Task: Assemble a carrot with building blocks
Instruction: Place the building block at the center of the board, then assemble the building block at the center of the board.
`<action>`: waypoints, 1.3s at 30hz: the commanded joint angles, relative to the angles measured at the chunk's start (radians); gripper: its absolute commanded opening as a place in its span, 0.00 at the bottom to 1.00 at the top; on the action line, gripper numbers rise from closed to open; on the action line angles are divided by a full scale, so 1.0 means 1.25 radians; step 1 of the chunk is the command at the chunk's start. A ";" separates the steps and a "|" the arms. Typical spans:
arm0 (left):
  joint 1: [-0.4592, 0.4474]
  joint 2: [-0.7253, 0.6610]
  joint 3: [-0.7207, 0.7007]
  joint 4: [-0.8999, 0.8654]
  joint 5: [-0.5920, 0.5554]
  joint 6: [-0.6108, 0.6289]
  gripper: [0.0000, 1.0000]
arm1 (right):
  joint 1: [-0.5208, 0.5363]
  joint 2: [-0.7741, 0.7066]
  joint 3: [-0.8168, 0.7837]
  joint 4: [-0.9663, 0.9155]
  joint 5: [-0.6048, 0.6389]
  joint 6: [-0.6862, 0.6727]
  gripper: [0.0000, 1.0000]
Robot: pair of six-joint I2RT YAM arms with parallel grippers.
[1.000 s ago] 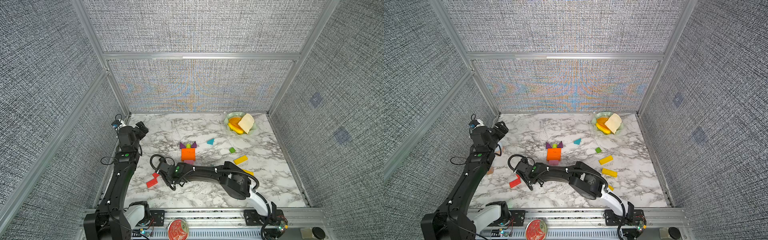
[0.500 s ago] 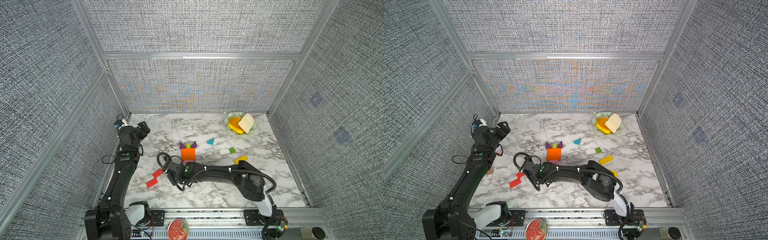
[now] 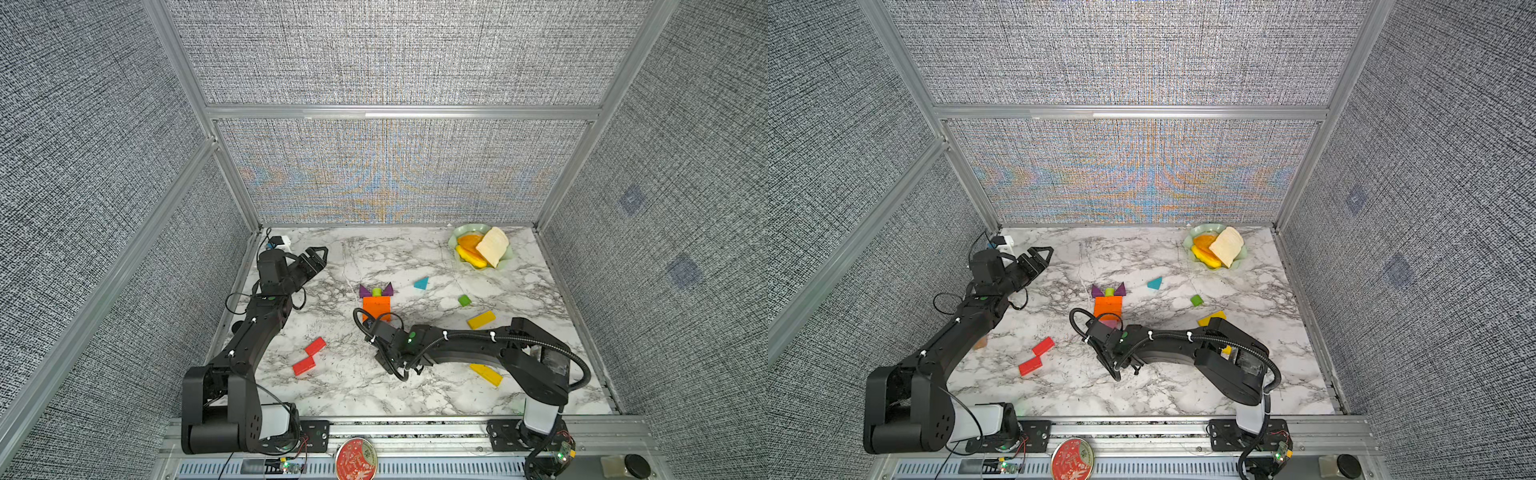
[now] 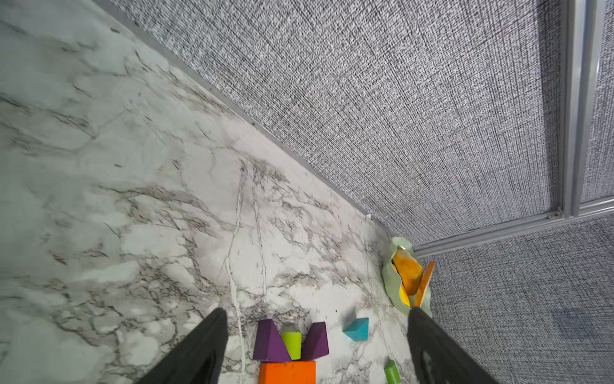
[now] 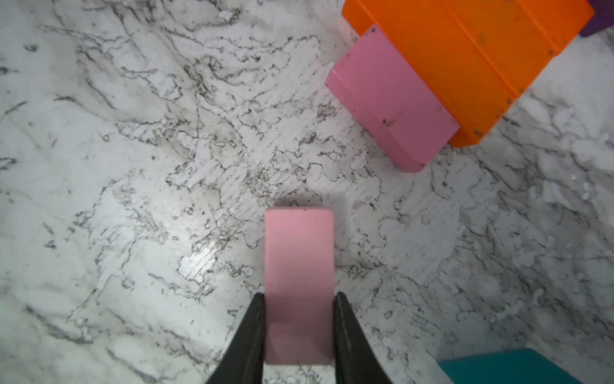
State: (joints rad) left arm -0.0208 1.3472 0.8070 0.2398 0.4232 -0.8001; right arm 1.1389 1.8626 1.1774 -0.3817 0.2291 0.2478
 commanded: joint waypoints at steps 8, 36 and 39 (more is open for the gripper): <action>-0.010 0.012 -0.004 0.050 0.053 -0.038 0.86 | -0.033 0.055 0.050 0.001 -0.032 -0.101 0.30; -0.058 0.036 -0.016 0.103 0.117 -0.087 0.86 | -0.043 -0.144 0.021 -0.074 0.067 0.023 0.65; -0.057 0.038 -0.016 0.105 0.124 -0.090 0.86 | -0.042 -0.137 0.026 -0.072 0.062 -0.001 0.64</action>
State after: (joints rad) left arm -0.0917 1.3926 0.7815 0.3485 0.5610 -0.9165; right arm 1.0866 1.6871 1.2041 -0.4660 0.2996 0.2493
